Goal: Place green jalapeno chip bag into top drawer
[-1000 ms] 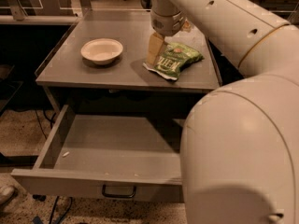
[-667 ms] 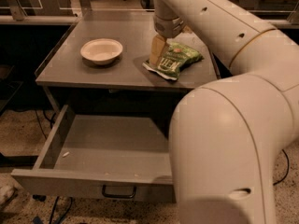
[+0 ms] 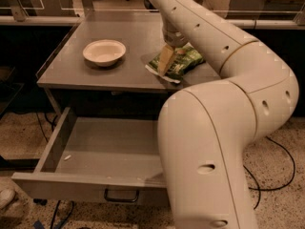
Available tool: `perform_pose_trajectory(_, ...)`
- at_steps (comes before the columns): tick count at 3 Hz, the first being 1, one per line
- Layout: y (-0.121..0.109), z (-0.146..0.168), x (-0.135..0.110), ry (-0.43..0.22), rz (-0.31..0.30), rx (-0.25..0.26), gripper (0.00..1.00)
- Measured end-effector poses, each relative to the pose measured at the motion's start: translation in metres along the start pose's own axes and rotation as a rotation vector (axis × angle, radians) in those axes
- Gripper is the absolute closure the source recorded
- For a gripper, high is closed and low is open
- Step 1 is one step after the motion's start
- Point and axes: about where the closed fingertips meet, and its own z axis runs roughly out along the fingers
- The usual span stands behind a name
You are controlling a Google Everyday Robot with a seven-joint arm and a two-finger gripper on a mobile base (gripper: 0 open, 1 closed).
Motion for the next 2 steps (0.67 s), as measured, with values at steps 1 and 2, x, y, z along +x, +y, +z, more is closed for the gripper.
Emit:
perform_pose_trajectory(1, -0.0014, -0.0037, -0.0002, 0.0, 0.0, 0.0, 0.25)
perform_pose_trajectory(2, -0.0015, -0.0038, -0.0002, 0.0, 0.0, 0.0, 0.48)
